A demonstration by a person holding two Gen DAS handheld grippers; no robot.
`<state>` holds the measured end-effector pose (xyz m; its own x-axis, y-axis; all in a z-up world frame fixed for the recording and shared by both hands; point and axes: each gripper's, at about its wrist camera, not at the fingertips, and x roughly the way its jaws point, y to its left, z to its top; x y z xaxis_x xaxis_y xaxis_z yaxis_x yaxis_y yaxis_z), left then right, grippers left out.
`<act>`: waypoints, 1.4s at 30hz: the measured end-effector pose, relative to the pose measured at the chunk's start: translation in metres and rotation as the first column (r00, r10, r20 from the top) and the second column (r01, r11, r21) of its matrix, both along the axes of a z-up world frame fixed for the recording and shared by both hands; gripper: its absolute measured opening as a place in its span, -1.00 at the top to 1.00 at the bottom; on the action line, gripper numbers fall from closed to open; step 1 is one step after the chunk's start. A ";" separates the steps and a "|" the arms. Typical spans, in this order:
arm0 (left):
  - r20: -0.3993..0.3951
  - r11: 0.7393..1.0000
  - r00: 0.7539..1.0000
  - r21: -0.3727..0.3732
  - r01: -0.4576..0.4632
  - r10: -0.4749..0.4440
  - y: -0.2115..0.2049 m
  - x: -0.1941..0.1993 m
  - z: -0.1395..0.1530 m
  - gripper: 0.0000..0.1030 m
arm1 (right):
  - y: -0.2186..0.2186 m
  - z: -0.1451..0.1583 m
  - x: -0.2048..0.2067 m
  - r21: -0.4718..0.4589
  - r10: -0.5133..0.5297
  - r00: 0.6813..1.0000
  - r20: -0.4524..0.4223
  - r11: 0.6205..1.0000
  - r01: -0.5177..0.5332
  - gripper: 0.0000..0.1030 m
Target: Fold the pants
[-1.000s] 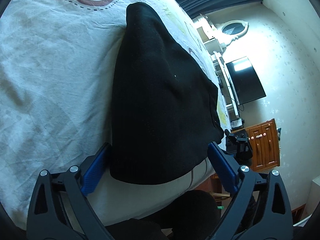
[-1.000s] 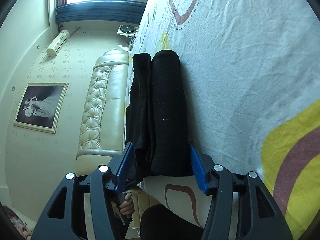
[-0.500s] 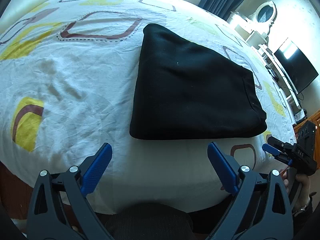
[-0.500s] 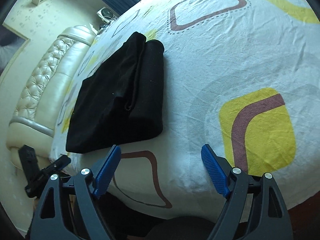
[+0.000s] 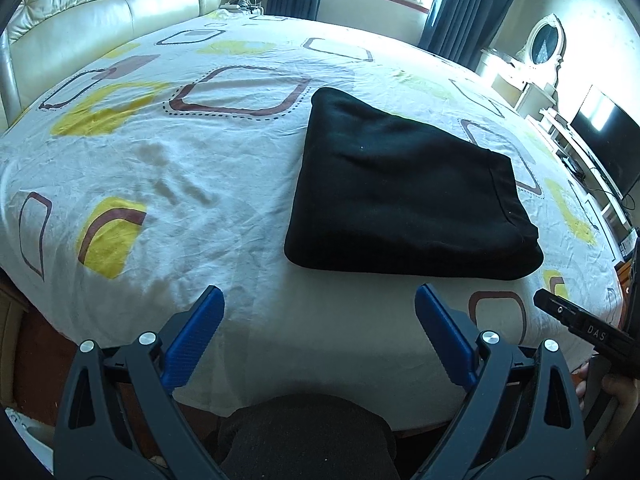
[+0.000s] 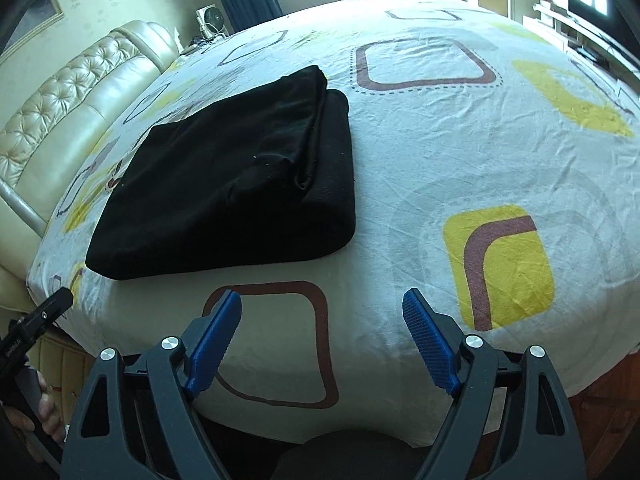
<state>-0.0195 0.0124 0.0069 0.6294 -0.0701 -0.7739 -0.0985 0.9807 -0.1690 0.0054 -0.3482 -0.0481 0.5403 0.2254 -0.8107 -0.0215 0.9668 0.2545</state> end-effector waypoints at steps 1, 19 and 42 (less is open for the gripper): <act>0.002 1.000 1.000 0.004 0.000 0.000 0.000 0.000 0.000 -0.87 | 0.004 0.001 -0.001 -0.016 0.012 1.000 0.012 1.000 -0.012 -0.59; 0.006 0.999 1.000 0.047 0.010 -0.010 -0.011 0.002 -0.006 -0.87 | 0.010 -0.002 0.003 -0.013 0.003 1.000 0.021 1.000 -0.003 -0.59; 0.047 0.992 0.998 0.124 0.039 -0.045 -0.025 -0.003 0.003 -0.87 | 0.013 -0.008 -0.001 0.004 0.007 1.000 -0.006 1.000 -0.007 -0.59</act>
